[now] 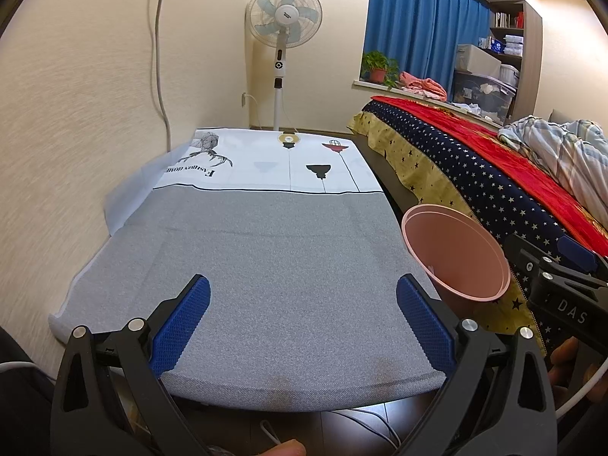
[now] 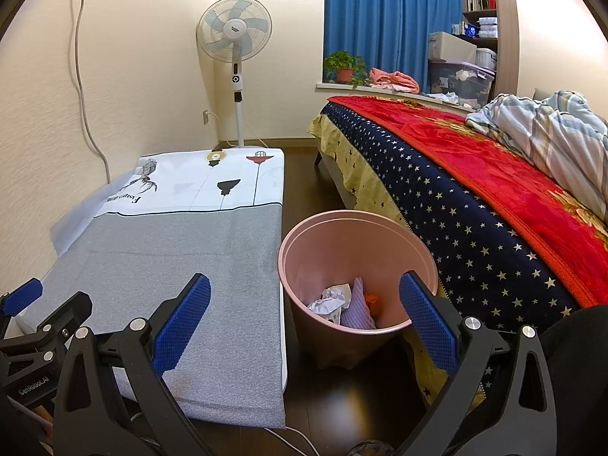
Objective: Collect trash
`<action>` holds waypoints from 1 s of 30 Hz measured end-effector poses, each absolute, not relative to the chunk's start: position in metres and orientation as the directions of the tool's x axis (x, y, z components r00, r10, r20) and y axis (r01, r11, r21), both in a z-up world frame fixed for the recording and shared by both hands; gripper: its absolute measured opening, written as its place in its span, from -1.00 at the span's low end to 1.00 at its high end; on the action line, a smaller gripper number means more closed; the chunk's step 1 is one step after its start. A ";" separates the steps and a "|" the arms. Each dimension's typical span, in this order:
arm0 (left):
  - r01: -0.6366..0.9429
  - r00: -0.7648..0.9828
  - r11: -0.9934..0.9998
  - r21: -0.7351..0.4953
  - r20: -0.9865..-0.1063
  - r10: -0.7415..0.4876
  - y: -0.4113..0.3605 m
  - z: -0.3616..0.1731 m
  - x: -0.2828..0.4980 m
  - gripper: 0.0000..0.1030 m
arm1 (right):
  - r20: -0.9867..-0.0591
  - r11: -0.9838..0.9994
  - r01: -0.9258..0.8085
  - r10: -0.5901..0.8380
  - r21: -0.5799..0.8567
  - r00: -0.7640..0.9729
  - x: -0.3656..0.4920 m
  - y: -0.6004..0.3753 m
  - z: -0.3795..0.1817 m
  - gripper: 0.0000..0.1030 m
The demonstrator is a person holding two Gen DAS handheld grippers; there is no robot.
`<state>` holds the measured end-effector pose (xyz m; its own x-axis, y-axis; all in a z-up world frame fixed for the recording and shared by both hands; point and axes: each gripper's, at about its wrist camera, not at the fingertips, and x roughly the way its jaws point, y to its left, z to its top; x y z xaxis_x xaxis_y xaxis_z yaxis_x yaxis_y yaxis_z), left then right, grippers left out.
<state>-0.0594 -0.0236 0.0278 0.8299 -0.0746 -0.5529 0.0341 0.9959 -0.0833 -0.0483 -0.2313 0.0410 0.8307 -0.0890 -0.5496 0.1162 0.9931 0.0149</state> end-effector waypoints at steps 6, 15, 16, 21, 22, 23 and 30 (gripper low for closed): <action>0.035 0.829 0.996 -0.083 -0.554 -0.076 -0.024 0.028 -0.059 0.85 | -0.550 0.993 0.117 -0.089 0.015 0.830 -0.048 -0.231 0.041 0.90; 0.037 0.829 0.996 -0.084 -0.554 -0.078 -0.025 0.026 -0.061 0.85 | -0.550 0.993 0.116 -0.089 0.015 0.830 -0.048 -0.231 0.041 0.90; 0.037 0.829 0.996 -0.084 -0.554 -0.078 -0.026 0.026 -0.061 0.85 | -0.550 0.993 0.116 -0.089 0.016 0.830 -0.048 -0.231 0.041 0.90; 0.037 0.830 0.996 -0.085 -0.553 -0.079 -0.027 0.026 -0.062 0.85 | -0.550 0.993 0.116 -0.089 0.015 0.830 -0.048 -0.231 0.041 0.90; 0.040 0.829 0.995 -0.086 -0.553 -0.082 -0.027 0.026 -0.062 0.85 | -0.550 0.993 0.116 -0.089 0.016 0.830 -0.048 -0.231 0.041 0.90; 0.044 0.829 0.995 -0.087 -0.552 -0.084 -0.028 0.026 -0.062 0.85 | -0.550 0.993 0.117 -0.089 0.016 0.831 -0.048 -0.231 0.041 0.90; 0.046 0.830 0.995 -0.087 -0.552 -0.086 -0.030 0.025 -0.064 0.85 | -0.550 0.993 0.117 -0.089 0.015 0.830 -0.048 -0.231 0.041 0.90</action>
<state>-0.0638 -0.0298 0.0250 0.8296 -0.0861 -0.5516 0.0455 0.9952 -0.0869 -0.0482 -0.2312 0.0412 0.8304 -0.0892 -0.5499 0.1166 0.9931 0.0151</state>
